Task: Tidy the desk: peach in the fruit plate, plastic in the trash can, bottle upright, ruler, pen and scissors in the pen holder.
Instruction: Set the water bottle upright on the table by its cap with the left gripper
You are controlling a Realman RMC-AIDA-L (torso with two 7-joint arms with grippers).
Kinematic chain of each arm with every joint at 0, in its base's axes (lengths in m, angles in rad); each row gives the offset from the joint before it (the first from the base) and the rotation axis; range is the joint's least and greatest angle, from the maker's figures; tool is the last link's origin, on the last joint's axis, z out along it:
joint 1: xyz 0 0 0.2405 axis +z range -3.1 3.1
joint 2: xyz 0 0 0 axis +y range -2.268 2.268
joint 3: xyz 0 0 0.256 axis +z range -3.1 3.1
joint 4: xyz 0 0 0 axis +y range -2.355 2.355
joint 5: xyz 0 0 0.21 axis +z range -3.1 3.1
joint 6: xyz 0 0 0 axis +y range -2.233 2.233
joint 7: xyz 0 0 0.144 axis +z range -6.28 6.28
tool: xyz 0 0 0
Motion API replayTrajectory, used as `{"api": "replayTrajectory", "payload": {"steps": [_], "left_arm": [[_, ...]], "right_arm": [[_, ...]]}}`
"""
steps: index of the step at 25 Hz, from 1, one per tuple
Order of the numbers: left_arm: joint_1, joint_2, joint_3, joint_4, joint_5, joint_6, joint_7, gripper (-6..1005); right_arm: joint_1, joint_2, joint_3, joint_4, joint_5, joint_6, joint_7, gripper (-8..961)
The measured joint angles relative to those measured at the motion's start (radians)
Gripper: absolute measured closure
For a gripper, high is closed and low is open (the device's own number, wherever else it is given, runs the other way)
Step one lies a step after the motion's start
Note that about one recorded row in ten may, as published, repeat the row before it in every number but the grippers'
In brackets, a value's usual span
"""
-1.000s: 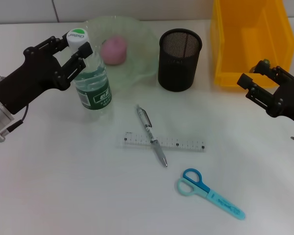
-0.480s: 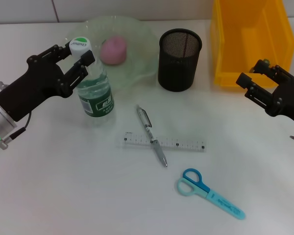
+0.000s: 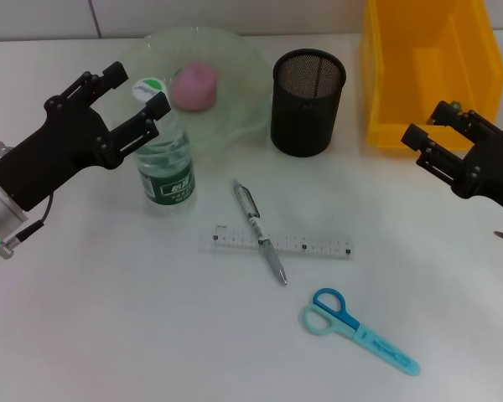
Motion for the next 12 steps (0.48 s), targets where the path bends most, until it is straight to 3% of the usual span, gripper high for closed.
{"api": "replayTrajectory", "payload": {"steps": [6,9,12], "left_arm": [[0.031,0.005,-0.033,0.01,0.0,0.114,-0.013,206],[0.064,0.016,-0.033,0.027,0.005,0.197,-0.049,208],[0.103,0.04,0.007,0.048,0.046,0.243,-0.095,210]], "right_arm": [[0.005,-0.002,-0.004,-0.009,-0.002,-0.009,0.014,271],[0.013,-0.004,-0.029,-0.082,-0.016,-0.024,0.097,271],[0.019,-0.007,-0.126,-0.23,-0.037,-0.064,0.256,271]]}}
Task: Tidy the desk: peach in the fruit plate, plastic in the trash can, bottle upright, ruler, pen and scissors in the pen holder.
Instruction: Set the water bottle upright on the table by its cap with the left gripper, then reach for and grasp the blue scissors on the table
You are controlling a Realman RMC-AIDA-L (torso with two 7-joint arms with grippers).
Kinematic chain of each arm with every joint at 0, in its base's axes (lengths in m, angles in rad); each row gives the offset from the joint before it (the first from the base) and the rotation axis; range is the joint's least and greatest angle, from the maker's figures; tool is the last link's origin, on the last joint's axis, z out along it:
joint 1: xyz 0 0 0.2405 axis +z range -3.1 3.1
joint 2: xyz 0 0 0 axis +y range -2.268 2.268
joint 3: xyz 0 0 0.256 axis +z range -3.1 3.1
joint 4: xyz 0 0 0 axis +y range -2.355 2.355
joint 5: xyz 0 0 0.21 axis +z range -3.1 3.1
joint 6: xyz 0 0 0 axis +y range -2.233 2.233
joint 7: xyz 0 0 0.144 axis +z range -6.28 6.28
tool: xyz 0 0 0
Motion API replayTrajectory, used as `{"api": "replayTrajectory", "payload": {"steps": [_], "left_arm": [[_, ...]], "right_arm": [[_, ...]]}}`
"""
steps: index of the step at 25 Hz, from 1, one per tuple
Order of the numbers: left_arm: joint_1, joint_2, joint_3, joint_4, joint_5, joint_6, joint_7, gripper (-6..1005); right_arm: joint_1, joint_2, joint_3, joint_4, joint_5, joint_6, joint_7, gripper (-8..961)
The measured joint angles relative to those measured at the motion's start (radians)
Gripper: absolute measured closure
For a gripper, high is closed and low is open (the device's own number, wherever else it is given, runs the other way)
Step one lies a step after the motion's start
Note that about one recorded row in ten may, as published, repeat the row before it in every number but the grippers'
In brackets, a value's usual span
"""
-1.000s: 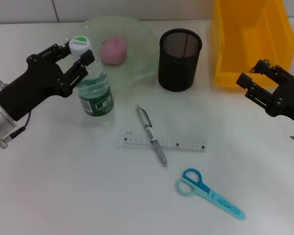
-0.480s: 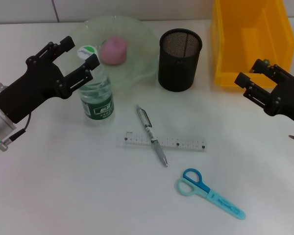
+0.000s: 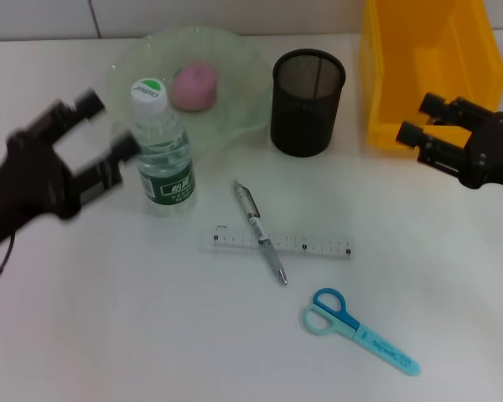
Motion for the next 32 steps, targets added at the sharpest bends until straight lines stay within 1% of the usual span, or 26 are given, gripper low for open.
{"api": "replayTrajectory", "payload": {"steps": [1,2,3,4,5,6,7,8,9,10,11,12,14,15,16,17,20,21,22,25,26,27,32], "left_arm": [[0.024,0.02,0.028,0.005,0.052,0.017,-0.013,210],[0.024,0.02,0.028,0.005,0.052,0.017,-0.013,211],[0.036,0.032,0.04,0.006,0.088,0.026,-0.016,212],[0.045,0.04,0.045,0.006,0.122,0.031,-0.02,212],[0.05,0.045,0.047,0.006,0.147,0.035,-0.023,213],[0.059,0.053,0.049,0.006,0.197,0.035,-0.033,213],[0.059,0.053,0.049,0.006,0.197,0.035,-0.033,213],[0.061,0.055,0.049,0.006,0.217,0.033,-0.039,213],[0.061,0.055,0.048,0.006,0.228,0.03,-0.043,213],[0.062,0.056,0.046,0.006,0.242,0.025,-0.05,213],[0.061,0.055,0.045,0.006,0.248,0.02,-0.054,213],[0.06,0.054,0.045,0.006,0.251,0.016,-0.057,213],[0.055,0.051,0.048,0.006,0.253,0.008,-0.065,213],[0.052,0.05,0.049,0.006,0.253,0.006,-0.069,213],[0.048,0.049,0.05,0.006,0.254,0.005,-0.079,213],[0.048,0.049,0.05,0.006,0.254,0.005,-0.079,213],[0.044,0.049,0.051,0.006,0.254,0.003,-0.085,213],[0.043,0.049,0.051,0.006,0.254,0.002,-0.086,213],[0.042,0.049,0.05,0.006,0.254,0.0,-0.087,213],[0.037,0.05,0.047,0.007,0.255,-0.004,-0.096,213],[0.034,0.05,0.047,0.007,0.255,-0.006,-0.099,213],[0.032,0.05,0.047,0.007,0.255,-0.009,-0.102,213],[0.023,0.049,0.05,0.007,0.255,-0.03,-0.114,213]], "right_arm": [[0.003,-0.005,-0.083,-0.124,-0.022,-0.035,0.123,271],[0.003,-0.005,-0.083,-0.124,-0.022,-0.035,0.123,271],[0.007,-0.007,-0.136,-0.21,-0.043,-0.057,0.2,271],[0.013,-0.009,-0.186,-0.305,-0.078,-0.077,0.284,271],[0.019,-0.011,-0.216,-0.362,-0.108,-0.09,0.341,271],[0.041,-0.014,-0.292,-0.512,-0.197,-0.125,0.471,271],[0.057,-0.014,-0.334,-0.584,-0.247,-0.145,0.535,271],[0.057,-0.014,-0.334,-0.584,-0.247,-0.145,0.535,271],[0.095,-0.015,-0.412,-0.702,-0.345,-0.184,0.638,271],[0.095,-0.015,-0.412,-0.702,-0.345,-0.184,0.638,271],[0.147,-0.011,-0.501,-0.795,-0.455,-0.214,0.723,271],[0.147,-0.011,-0.501,-0.795,-0.455,-0.214,0.723,271],[0.197,-0.002,-0.589,-0.848,-0.555,-0.227,0.779,272],[0.219,0.002,-0.627,-0.857,-0.591,-0.225,0.797,272],[0.267,0.006,-0.709,-0.85,-0.651,-0.21,0.827,272],[0.267,0.006,-0.709,-0.85,-0.651,-0.21,0.827,272],[0.323,0.007,-0.812,-0.799,-0.698,-0.155,0.844,272],[0.356,0.007,-0.87,-0.75,-0.719,-0.099,0.844,273],[0.356,0.007,-0.87,-0.75,-0.719,-0.099,0.844,273],[0.403,0.008,-0.932,-0.676,-0.726,-0.027,0.833,273],[0.432,0.009,-0.971,-0.627,-0.726,0.021,0.824,273],[0.432,0.009,-0.971,-0.627,-0.726,0.021,0.824,273],[0.481,0.014,-1.048,-0.54,-0.714,0.122,0.81,274]]}}
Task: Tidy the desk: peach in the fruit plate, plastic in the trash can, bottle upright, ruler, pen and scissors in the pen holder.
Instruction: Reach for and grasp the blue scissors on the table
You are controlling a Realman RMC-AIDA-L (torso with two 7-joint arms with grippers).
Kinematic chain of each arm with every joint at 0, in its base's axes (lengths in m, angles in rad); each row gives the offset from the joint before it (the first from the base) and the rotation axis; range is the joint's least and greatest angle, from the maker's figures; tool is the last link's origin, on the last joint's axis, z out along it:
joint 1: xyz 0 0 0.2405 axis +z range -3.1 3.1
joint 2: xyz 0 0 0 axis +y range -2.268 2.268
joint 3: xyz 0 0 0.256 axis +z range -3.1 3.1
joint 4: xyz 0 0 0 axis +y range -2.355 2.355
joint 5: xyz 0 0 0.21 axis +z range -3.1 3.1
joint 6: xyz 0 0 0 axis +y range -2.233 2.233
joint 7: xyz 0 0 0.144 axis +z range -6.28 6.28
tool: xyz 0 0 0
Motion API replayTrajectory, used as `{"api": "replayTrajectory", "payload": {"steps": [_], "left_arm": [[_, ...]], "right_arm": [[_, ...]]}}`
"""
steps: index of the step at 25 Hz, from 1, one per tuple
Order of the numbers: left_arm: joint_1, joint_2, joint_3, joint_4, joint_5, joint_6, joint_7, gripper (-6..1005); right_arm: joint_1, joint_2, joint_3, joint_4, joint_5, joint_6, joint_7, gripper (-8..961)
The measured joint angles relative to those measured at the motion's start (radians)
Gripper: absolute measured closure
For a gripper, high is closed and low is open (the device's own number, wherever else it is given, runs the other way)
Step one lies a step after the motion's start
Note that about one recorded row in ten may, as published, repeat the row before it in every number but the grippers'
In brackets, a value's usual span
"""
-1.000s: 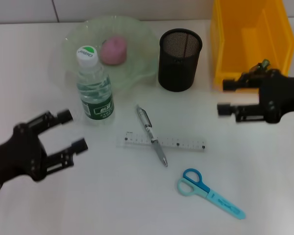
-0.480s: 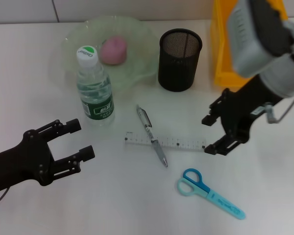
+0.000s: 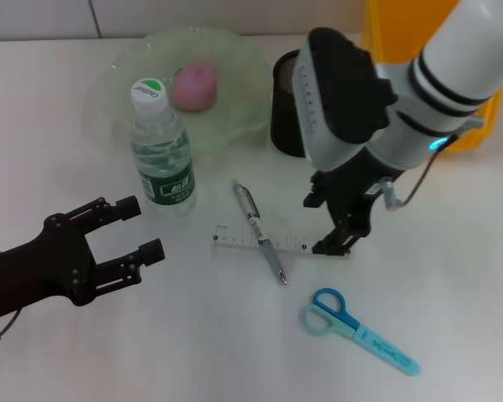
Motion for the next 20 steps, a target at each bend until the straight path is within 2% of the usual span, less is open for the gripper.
{"api": "replayTrajectory", "payload": {"steps": [4,20], "left_arm": [[-0.001,-0.001,0.0,0.0,0.0,-0.002,-0.001,213],[-0.004,-0.007,-0.001,0.0,0.0,-0.016,-0.002,213]], "right_arm": [[0.021,0.001,-0.063,0.048,0.044,0.066,-0.001,274],[0.038,0.006,-0.164,0.122,0.092,0.183,0.006,296]]}}
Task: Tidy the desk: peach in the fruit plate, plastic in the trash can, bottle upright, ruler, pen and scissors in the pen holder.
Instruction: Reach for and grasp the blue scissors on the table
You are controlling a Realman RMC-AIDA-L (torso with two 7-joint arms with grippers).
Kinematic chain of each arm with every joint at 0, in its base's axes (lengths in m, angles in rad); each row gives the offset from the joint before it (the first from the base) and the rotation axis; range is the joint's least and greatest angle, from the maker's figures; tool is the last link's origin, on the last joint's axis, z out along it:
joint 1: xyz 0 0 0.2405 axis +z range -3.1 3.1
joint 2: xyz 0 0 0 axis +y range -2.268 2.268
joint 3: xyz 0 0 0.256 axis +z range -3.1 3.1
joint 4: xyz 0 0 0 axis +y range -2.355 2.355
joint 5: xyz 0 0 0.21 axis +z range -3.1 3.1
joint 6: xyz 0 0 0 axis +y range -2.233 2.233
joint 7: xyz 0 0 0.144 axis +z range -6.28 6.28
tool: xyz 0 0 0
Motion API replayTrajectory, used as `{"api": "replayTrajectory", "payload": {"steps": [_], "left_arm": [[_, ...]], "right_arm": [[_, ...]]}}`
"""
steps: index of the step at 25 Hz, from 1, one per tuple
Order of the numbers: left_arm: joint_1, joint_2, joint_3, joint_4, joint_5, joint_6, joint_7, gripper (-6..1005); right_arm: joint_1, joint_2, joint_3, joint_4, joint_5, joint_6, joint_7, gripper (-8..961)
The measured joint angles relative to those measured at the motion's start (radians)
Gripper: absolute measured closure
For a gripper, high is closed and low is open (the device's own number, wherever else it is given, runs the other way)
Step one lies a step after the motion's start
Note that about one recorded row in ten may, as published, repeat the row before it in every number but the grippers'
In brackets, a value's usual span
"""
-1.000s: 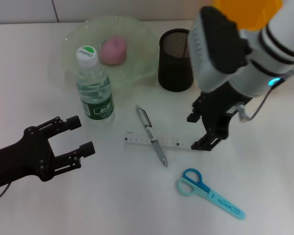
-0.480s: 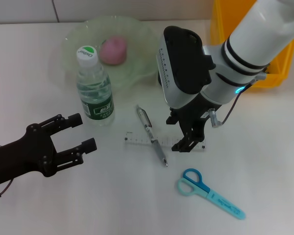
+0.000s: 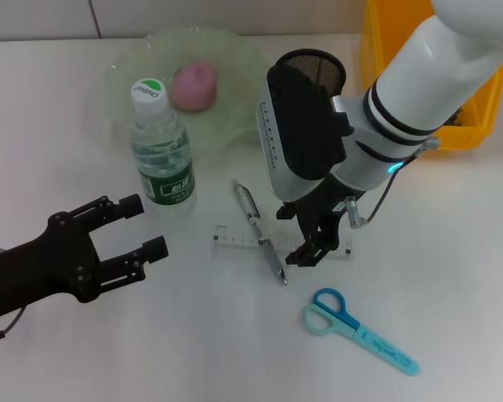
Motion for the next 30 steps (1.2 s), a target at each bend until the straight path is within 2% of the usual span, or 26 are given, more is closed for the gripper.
{"api": "replayTrajectory", "payload": {"steps": [13,18,30], "left_arm": [[0.001,-0.003,-0.003,0.0,0.0,-0.002,0.0,213],[0.0,-0.003,-0.003,0.0,0.0,-0.003,0.0,213],[0.0,-0.003,-0.003,0.0,0.0,-0.003,0.001,214]], "right_arm": [[0.003,0.0,-0.019,0.041,0.032,0.057,-0.004,316],[0.003,0.0,-0.032,0.041,0.042,0.062,-0.002,483],[0.006,0.0,-0.045,0.06,0.043,0.085,0.003,526]]}}
